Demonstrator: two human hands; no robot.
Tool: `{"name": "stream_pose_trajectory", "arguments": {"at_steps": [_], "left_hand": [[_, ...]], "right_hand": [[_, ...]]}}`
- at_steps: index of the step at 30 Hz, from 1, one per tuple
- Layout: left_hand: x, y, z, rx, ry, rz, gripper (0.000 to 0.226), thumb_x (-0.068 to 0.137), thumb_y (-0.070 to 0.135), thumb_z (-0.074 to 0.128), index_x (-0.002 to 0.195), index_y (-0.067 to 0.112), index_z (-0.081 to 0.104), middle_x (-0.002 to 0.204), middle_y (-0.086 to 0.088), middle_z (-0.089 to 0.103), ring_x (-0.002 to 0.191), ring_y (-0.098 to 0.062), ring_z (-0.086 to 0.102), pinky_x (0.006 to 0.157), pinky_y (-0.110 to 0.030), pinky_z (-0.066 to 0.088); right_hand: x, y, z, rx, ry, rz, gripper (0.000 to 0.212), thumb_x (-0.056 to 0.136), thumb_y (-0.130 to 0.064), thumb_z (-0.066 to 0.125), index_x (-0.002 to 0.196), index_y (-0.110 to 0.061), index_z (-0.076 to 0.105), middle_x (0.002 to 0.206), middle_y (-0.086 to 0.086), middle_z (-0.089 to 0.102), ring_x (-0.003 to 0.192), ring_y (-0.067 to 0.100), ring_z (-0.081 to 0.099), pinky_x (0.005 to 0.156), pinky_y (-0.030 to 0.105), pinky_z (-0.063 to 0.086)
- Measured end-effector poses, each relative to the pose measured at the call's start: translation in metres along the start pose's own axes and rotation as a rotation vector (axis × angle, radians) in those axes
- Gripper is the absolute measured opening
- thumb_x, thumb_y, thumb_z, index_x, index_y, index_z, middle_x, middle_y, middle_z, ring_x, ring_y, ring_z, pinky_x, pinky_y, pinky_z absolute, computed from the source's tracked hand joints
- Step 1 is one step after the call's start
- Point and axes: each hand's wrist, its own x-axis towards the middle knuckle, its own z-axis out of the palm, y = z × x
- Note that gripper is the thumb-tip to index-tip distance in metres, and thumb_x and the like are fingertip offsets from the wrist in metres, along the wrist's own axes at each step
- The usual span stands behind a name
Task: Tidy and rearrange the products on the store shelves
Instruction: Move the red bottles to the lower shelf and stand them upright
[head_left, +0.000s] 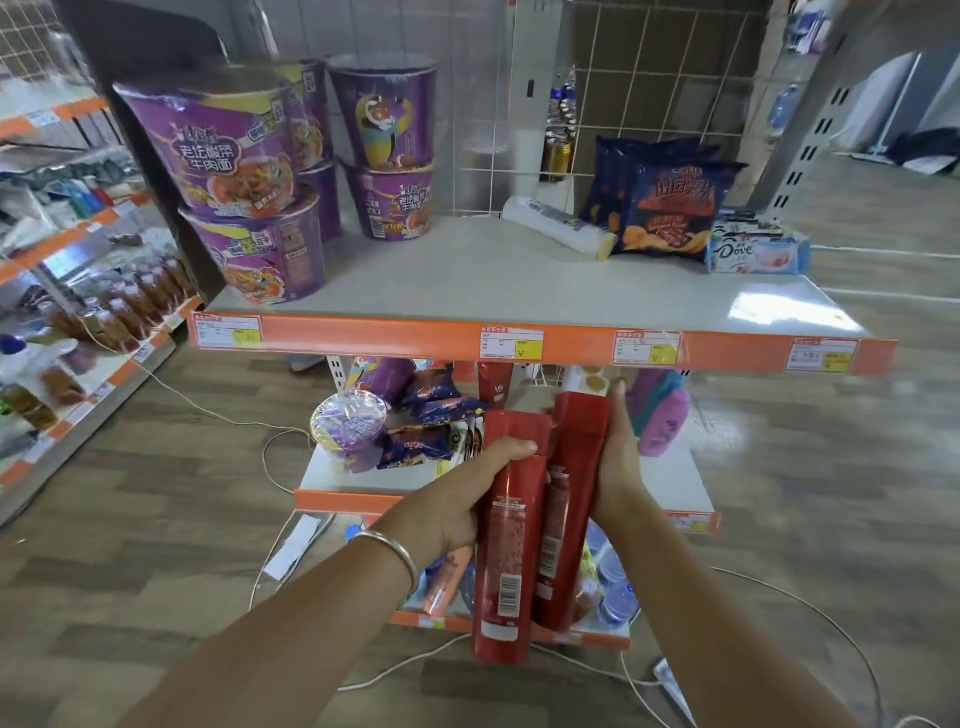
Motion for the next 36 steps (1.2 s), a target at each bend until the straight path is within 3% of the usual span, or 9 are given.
{"name": "stream_pose_trajectory", "arguments": {"at_steps": [6, 10, 14, 18, 21, 24, 26, 29, 36], "left_hand": [[0.007, 0.005, -0.001, -0.174, 0.167, 0.116, 0.022, 0.081, 0.033, 0.063, 0.071, 0.014, 0.065, 0.06, -0.004, 0.066, 0.049, -0.017, 0.062, 0.058, -0.027, 0.053], [0.015, -0.018, 0.014, -0.163, 0.229, 0.073, 0.02, 0.08, 0.032, 0.065, 0.079, 0.013, 0.07, 0.079, -0.01, 0.07, 0.062, -0.023, 0.065, 0.072, -0.032, 0.054], [0.016, -0.021, 0.021, -0.324, 0.228, 0.049, 0.021, 0.08, 0.029, 0.062, 0.071, 0.011, 0.062, 0.065, -0.009, 0.065, 0.053, -0.021, 0.062, 0.062, -0.027, 0.054], [0.01, 0.02, 0.026, -0.285, 0.2, 0.099, 0.02, 0.078, 0.031, 0.064, 0.075, 0.011, 0.064, 0.068, -0.008, 0.064, 0.055, -0.021, 0.061, 0.062, -0.028, 0.053], [0.005, 0.031, 0.024, -0.35, 0.189, 0.125, 0.026, 0.077, 0.031, 0.066, 0.091, 0.009, 0.064, 0.072, -0.01, 0.066, 0.054, -0.022, 0.065, 0.056, -0.029, 0.057], [0.006, 0.029, 0.028, -0.446, 0.169, 0.165, 0.029, 0.08, 0.031, 0.064, 0.097, 0.007, 0.061, 0.074, -0.01, 0.066, 0.055, -0.021, 0.066, 0.058, -0.031, 0.059], [0.007, 0.026, 0.032, -0.433, 0.195, 0.167, 0.03, 0.083, 0.033, 0.063, 0.099, 0.009, 0.062, 0.073, -0.009, 0.068, 0.054, -0.021, 0.067, 0.055, -0.03, 0.058], [0.003, 0.022, 0.03, -0.43, 0.248, 0.155, 0.038, 0.081, 0.042, 0.066, 0.1, 0.009, 0.063, 0.071, -0.011, 0.071, 0.058, -0.024, 0.069, 0.052, -0.035, 0.054], [0.0, 0.025, 0.016, -0.446, 0.361, 0.221, 0.038, 0.083, 0.049, 0.063, 0.089, 0.011, 0.067, 0.098, -0.013, 0.072, 0.09, -0.028, 0.068, 0.087, -0.049, 0.051]], "right_hand": [[-0.018, 0.015, 0.004, 0.053, 0.157, 0.03, 0.065, 0.085, -0.068, 0.038, 0.067, -0.012, 0.067, 0.06, 0.006, 0.066, 0.051, 0.02, 0.063, 0.052, 0.027, 0.053], [-0.017, 0.039, 0.009, 0.195, 0.436, 0.075, 0.057, 0.085, -0.067, 0.04, 0.071, -0.013, 0.055, 0.054, 0.003, 0.062, 0.055, 0.023, 0.059, 0.056, 0.028, 0.049], [-0.022, 0.019, 0.006, 0.242, 0.331, 0.129, 0.061, 0.082, -0.07, 0.04, 0.061, -0.014, 0.054, 0.039, 0.001, 0.056, 0.035, 0.019, 0.054, 0.049, 0.024, 0.044], [-0.026, -0.004, 0.005, 0.186, 0.153, 0.057, 0.071, 0.078, -0.077, 0.037, 0.072, -0.011, 0.06, 0.055, 0.005, 0.061, 0.049, 0.019, 0.058, 0.061, 0.028, 0.048], [-0.031, -0.021, 0.01, 0.048, 0.02, -0.082, 0.054, 0.093, -0.058, 0.033, 0.104, -0.017, 0.065, 0.082, -0.005, 0.062, 0.065, 0.001, 0.065, 0.069, 0.021, 0.051], [-0.039, -0.021, 0.015, 0.028, -0.107, -0.024, 0.056, 0.077, -0.042, 0.068, 0.124, -0.024, 0.046, 0.113, 0.012, 0.063, 0.095, 0.024, 0.067, 0.08, 0.041, 0.054], [-0.04, -0.013, 0.009, -0.158, -0.033, -0.049, 0.07, 0.075, -0.013, 0.076, 0.124, -0.029, 0.03, 0.111, 0.011, 0.06, 0.091, 0.027, 0.068, 0.073, 0.042, 0.056], [-0.047, -0.01, 0.0, -0.282, 0.05, -0.012, 0.071, 0.074, -0.008, 0.076, 0.121, -0.027, 0.028, 0.104, 0.012, 0.06, 0.076, 0.026, 0.069, 0.058, 0.035, 0.055], [-0.051, -0.005, -0.014, -0.659, -0.312, 0.161, 0.059, 0.063, -0.012, 0.084, 0.114, -0.018, 0.053, 0.091, 0.004, 0.071, 0.077, 0.016, 0.07, 0.067, 0.028, 0.055]]}}
